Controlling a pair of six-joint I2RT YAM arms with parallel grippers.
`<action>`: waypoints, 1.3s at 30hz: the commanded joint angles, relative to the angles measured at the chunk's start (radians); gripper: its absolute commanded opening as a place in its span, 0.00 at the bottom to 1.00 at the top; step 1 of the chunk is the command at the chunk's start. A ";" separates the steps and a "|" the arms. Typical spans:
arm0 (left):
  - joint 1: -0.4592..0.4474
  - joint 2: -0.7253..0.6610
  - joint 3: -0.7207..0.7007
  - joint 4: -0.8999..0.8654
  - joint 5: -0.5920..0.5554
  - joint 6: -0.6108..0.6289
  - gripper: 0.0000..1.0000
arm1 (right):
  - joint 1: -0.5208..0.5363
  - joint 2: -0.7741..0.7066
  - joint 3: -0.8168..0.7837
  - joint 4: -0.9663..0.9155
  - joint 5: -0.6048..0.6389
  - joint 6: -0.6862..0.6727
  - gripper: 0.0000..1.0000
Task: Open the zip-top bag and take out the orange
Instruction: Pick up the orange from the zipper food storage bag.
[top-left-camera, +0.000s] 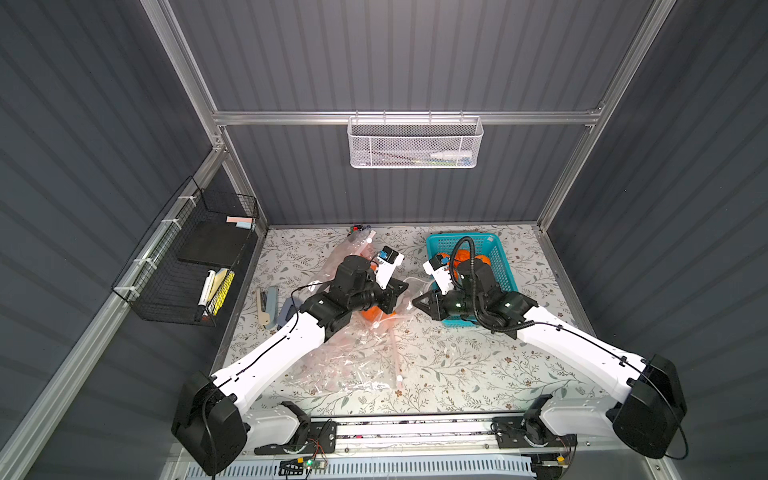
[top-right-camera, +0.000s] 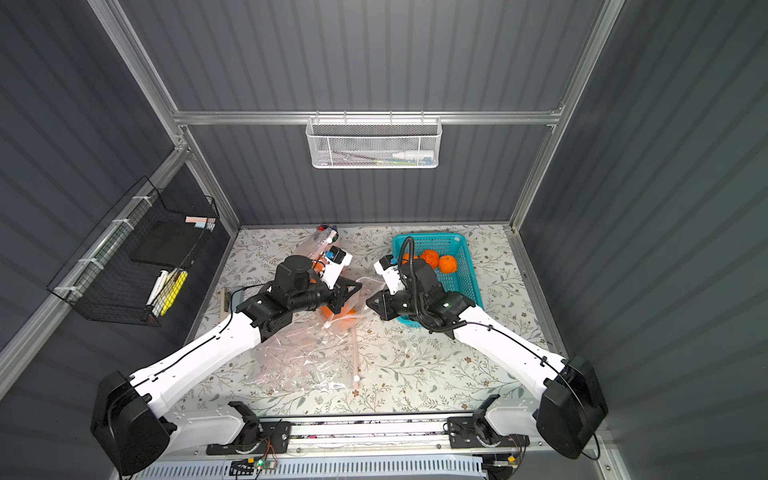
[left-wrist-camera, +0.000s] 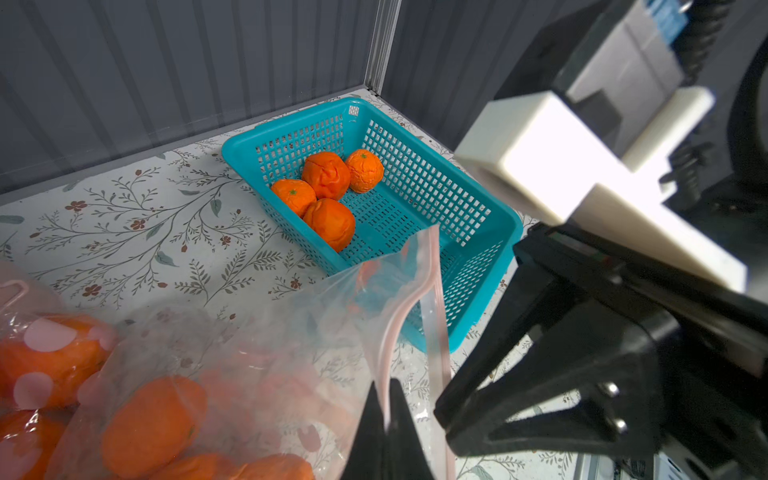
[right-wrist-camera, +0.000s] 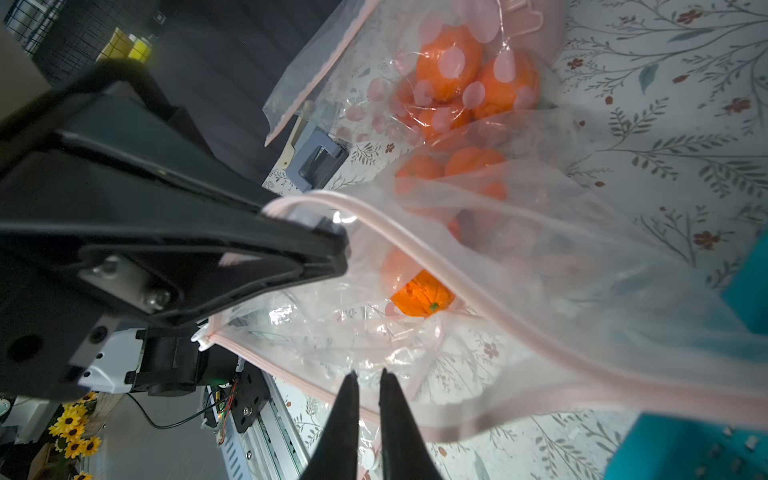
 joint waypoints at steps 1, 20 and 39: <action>-0.004 -0.005 0.035 0.034 0.016 -0.011 0.00 | 0.004 0.043 0.039 0.063 0.033 0.059 0.15; 0.033 -0.016 0.057 -0.134 -0.262 -0.023 0.84 | 0.072 0.242 -0.125 0.375 0.148 0.061 0.20; 0.184 0.334 -0.001 0.008 -0.311 -0.032 0.76 | 0.073 0.222 -0.326 0.582 0.031 -0.123 0.26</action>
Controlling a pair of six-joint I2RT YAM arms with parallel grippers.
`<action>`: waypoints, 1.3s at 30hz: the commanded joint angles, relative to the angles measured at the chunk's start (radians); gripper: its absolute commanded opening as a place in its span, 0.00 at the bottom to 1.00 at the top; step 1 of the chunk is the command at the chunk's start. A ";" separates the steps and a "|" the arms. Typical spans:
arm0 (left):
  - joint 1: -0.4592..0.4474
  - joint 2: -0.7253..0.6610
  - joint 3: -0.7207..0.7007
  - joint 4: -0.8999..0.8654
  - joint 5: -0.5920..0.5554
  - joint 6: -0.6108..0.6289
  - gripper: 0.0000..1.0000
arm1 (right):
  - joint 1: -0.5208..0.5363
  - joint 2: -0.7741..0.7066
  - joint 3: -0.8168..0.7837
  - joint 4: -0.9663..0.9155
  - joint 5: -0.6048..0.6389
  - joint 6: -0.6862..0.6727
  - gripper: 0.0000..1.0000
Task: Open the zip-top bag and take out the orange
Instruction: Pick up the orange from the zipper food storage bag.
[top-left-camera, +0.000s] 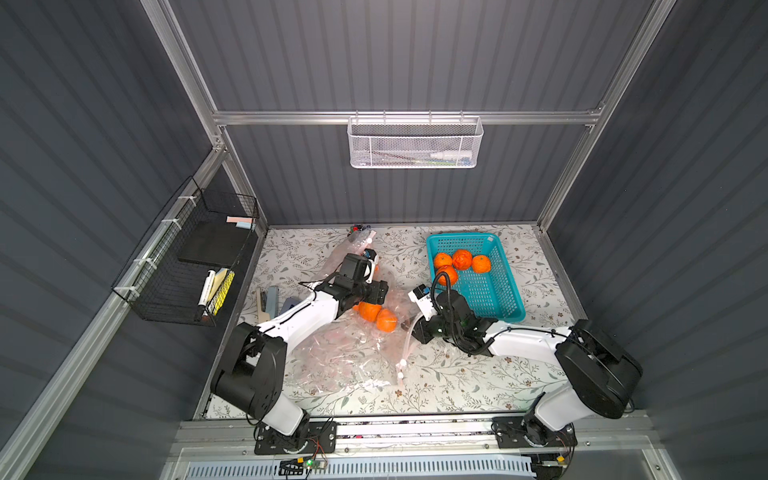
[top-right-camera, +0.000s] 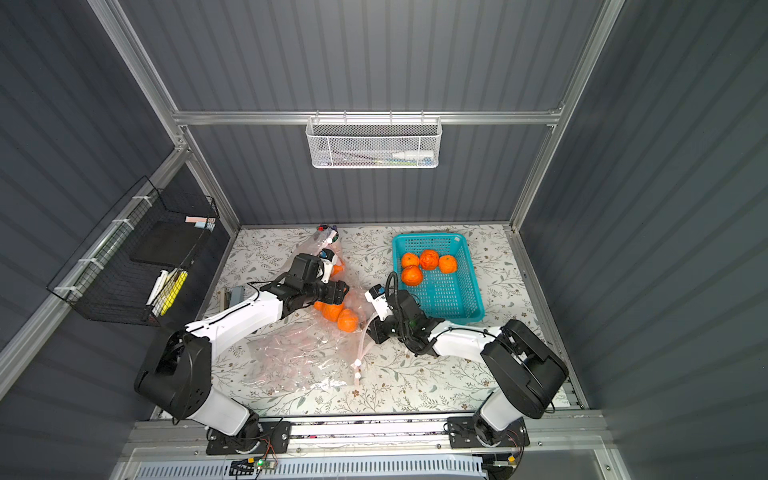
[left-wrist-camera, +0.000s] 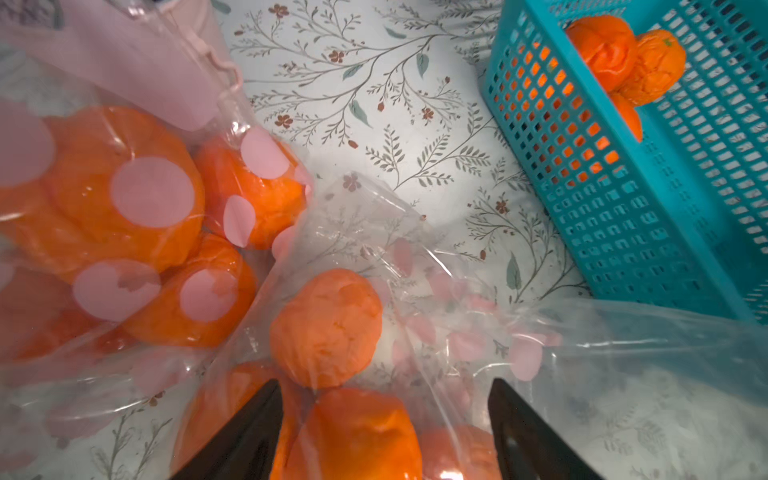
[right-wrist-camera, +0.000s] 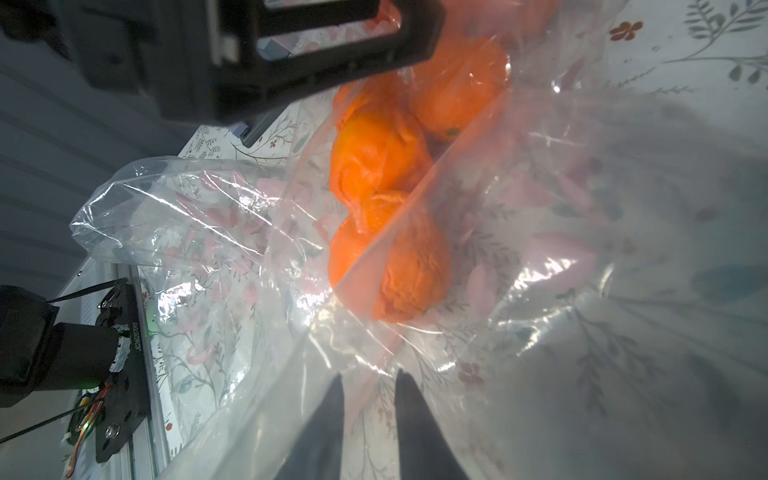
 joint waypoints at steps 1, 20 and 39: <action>0.006 0.031 -0.009 0.042 -0.060 0.007 0.74 | 0.005 -0.021 -0.011 0.043 -0.034 -0.036 0.26; 0.037 0.135 0.010 0.073 -0.105 0.010 0.59 | 0.005 -0.020 -0.016 0.025 -0.057 -0.046 0.26; 0.036 -0.185 0.000 0.022 0.001 -0.036 0.00 | 0.014 -0.009 -0.023 0.105 -0.100 -0.061 0.21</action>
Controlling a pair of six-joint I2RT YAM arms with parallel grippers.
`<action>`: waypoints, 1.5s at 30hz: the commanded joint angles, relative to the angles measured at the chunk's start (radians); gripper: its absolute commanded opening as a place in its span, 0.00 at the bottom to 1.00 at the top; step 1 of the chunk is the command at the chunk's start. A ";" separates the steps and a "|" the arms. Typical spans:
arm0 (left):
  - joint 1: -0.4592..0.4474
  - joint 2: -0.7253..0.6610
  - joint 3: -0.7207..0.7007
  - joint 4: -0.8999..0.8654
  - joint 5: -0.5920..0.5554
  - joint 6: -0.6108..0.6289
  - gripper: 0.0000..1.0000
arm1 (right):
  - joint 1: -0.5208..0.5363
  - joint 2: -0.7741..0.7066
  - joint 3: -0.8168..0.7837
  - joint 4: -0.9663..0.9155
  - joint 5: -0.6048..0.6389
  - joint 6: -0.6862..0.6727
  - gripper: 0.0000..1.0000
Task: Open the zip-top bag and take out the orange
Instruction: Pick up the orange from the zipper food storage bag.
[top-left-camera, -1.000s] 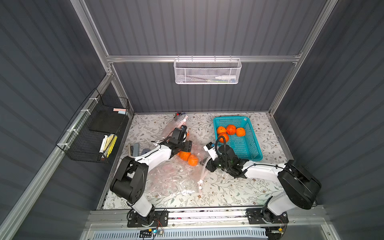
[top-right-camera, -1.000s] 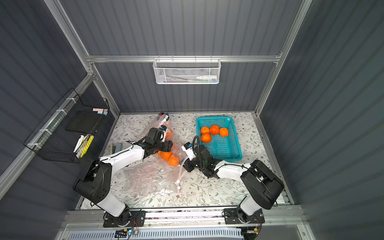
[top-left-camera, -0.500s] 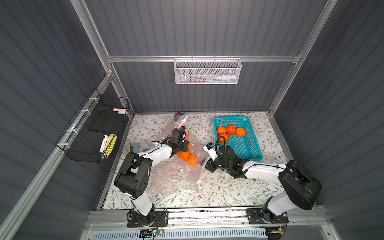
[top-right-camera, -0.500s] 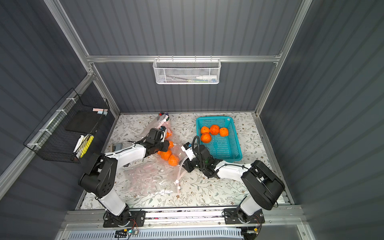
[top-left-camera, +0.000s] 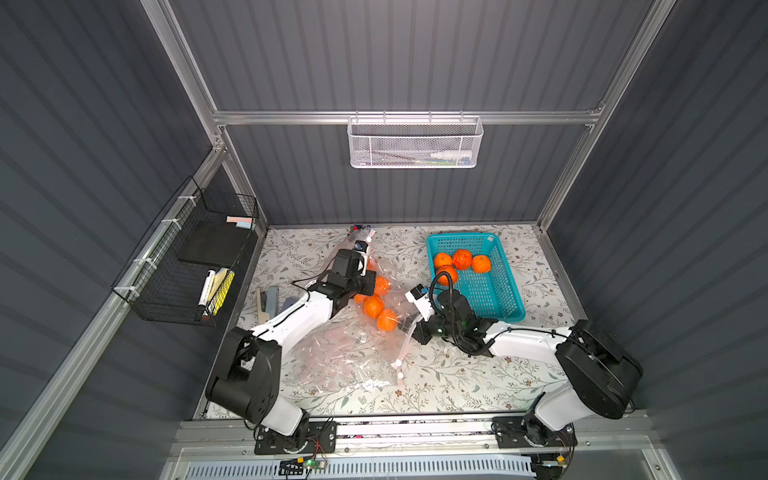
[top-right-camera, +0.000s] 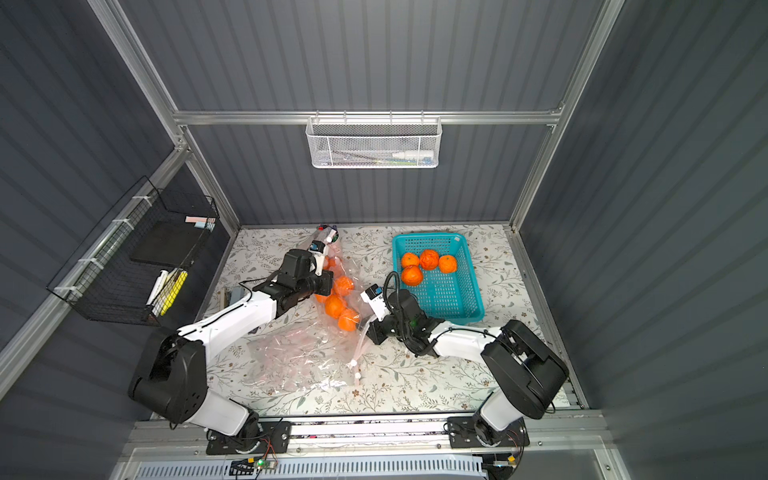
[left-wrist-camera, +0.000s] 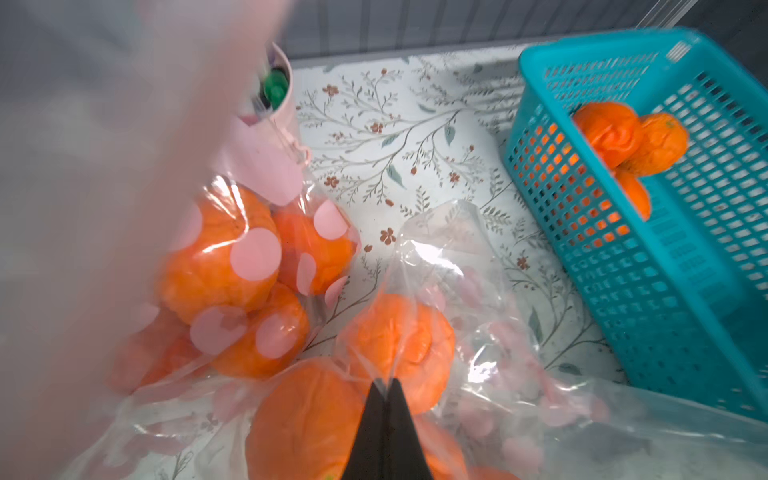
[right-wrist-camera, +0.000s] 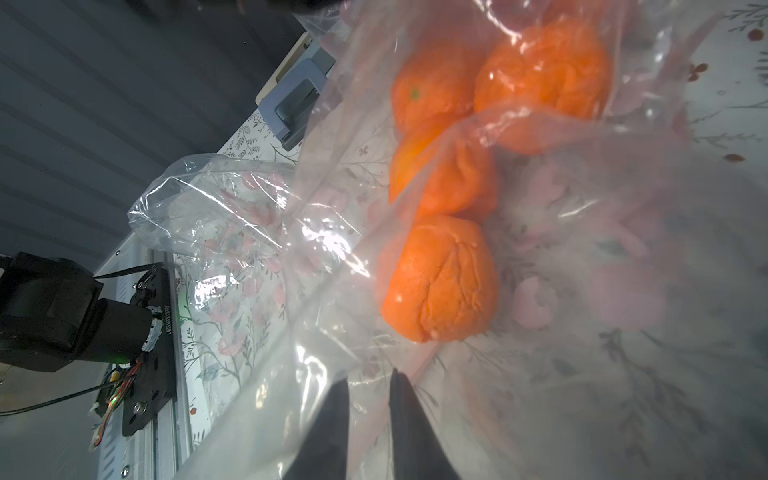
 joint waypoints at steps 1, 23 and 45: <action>0.004 -0.119 0.012 -0.068 0.032 -0.045 0.00 | 0.012 -0.013 -0.023 0.055 -0.026 -0.023 0.21; 0.001 -0.432 -0.193 -0.222 0.152 -0.255 0.00 | 0.090 0.099 -0.051 0.167 -0.003 -0.075 0.56; 0.013 -0.266 -0.447 -0.007 -0.131 -0.292 0.00 | 0.150 0.278 0.141 0.060 0.057 -0.141 0.75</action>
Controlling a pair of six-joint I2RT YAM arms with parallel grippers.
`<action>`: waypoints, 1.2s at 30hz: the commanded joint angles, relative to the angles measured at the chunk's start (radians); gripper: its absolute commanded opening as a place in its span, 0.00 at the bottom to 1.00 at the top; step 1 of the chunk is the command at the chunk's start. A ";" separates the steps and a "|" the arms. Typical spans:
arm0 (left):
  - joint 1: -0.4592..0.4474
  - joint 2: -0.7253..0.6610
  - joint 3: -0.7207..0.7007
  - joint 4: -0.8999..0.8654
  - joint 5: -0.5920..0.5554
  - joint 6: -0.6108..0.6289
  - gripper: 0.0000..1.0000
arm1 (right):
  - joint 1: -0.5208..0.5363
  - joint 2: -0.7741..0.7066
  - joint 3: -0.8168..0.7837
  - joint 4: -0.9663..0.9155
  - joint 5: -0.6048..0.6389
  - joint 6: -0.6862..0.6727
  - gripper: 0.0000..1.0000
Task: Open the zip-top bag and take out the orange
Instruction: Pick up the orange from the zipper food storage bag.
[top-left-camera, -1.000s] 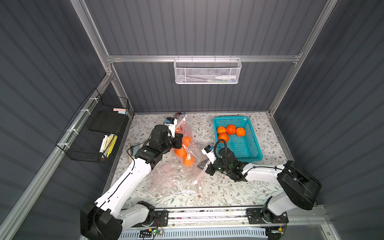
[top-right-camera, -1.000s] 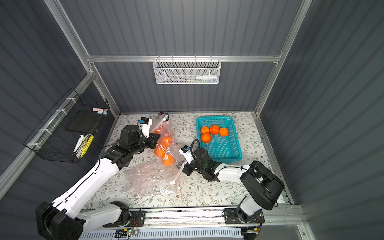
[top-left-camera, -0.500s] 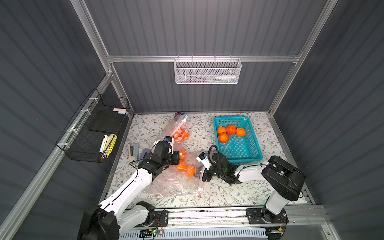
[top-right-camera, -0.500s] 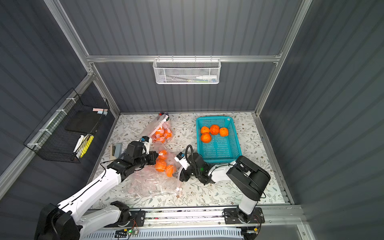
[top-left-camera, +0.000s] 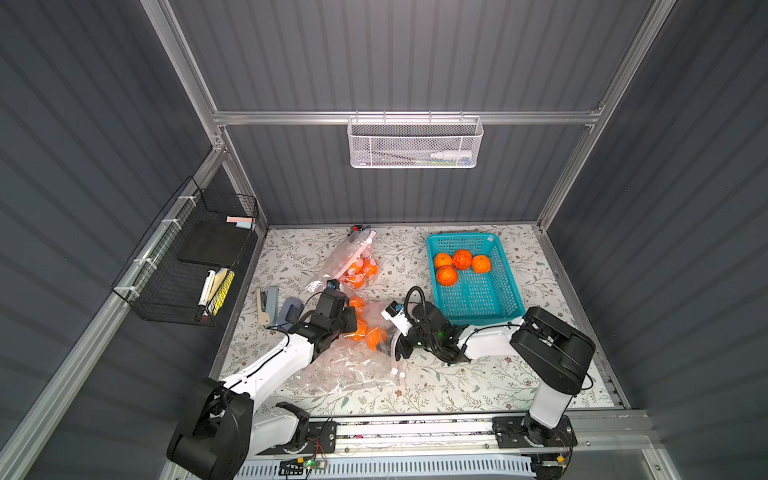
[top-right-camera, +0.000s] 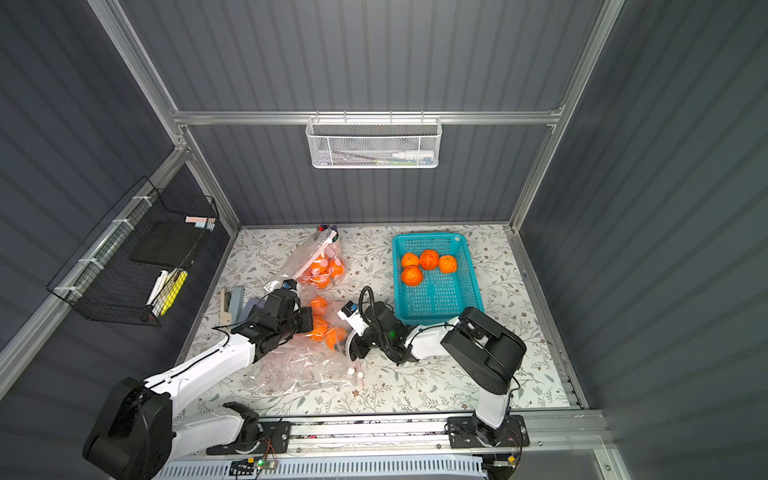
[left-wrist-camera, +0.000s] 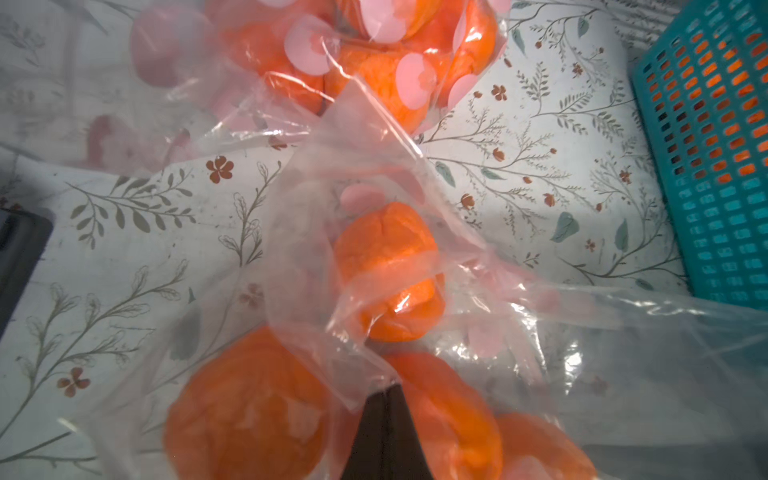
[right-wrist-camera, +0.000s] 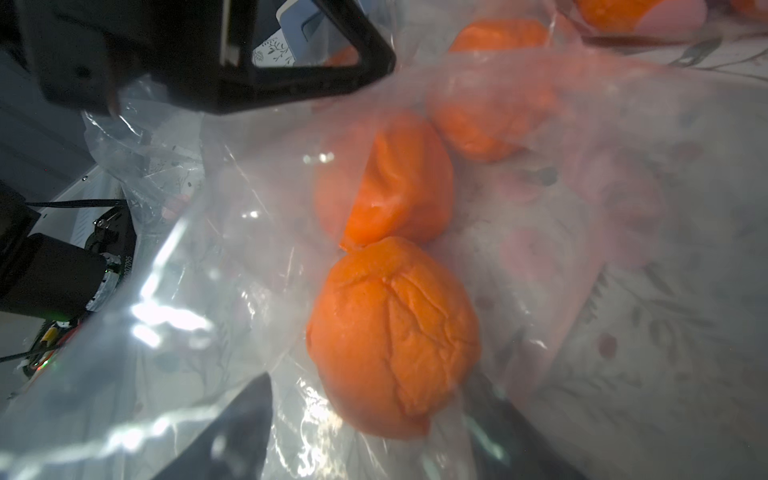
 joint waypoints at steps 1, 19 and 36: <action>0.008 -0.002 -0.022 0.029 0.004 -0.015 0.00 | 0.011 0.040 0.067 -0.069 0.013 -0.028 0.75; 0.010 -0.102 0.066 -0.130 -0.069 0.015 0.00 | 0.007 -0.115 0.037 -0.168 -0.046 -0.086 0.46; 0.012 -0.094 0.074 -0.134 -0.060 0.020 0.00 | -0.345 -0.581 -0.016 -0.559 0.102 -0.051 0.43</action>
